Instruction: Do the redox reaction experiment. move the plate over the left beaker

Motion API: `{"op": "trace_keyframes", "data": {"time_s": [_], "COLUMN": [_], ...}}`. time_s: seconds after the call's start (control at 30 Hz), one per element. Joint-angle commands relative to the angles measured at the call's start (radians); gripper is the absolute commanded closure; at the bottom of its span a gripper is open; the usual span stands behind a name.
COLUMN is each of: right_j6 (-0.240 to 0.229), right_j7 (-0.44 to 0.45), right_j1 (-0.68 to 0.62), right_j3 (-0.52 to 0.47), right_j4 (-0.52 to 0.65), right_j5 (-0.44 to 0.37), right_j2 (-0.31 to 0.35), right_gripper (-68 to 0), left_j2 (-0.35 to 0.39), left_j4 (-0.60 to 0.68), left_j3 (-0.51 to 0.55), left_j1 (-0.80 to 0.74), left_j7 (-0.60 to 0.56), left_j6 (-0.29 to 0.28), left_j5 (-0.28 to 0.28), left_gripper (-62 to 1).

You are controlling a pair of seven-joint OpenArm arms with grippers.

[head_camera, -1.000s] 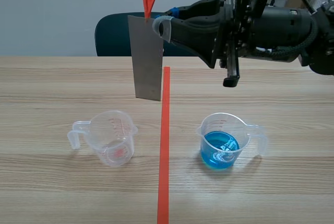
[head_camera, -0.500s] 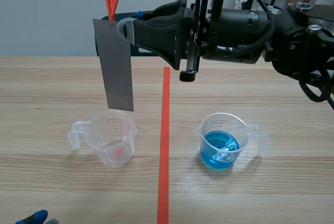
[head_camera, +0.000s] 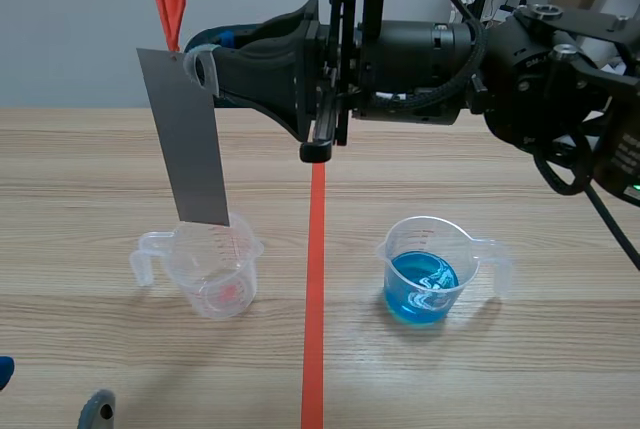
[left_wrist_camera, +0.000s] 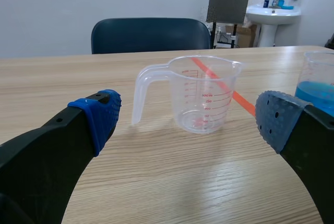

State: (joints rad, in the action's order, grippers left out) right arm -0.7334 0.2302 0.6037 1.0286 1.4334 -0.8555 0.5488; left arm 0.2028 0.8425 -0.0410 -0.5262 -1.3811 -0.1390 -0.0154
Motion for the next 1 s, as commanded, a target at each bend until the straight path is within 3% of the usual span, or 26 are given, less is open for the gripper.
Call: {"op": "trace_keyframes", "data": {"time_s": [0.0,0.17,0.4,0.97], "right_j6": [-0.007,0.043,0.057,0.064], "right_j7": [0.019,0.011,-0.003,-0.004], "right_j1": [0.025,0.025,0.025,0.026], "right_j3": [-0.016,-0.016,-0.016,-0.016], "right_j4": [0.009,0.008,0.008,0.008], "right_j5": [-0.016,-0.012,-0.005,-0.005], "right_j2": [-0.002,-0.013,-0.026,-0.026], "right_gripper": [-0.6,-0.6,-0.6,-0.6], "left_j2": [-0.008,-0.025,-0.016,-0.016], "left_j4": [0.021,0.021,0.021,0.021], "left_j3": [0.012,0.013,0.013,0.013], "left_j1": [-0.005,-0.005,-0.002,-0.003], "left_j7": [-0.014,-0.013,-0.010,-0.013], "left_j6": [-0.002,-0.002,-0.002,-0.002], "left_j5": [-0.002,0.014,0.090,0.087], "left_gripper": [-54.5,-54.5,-54.5,-56.4]}}
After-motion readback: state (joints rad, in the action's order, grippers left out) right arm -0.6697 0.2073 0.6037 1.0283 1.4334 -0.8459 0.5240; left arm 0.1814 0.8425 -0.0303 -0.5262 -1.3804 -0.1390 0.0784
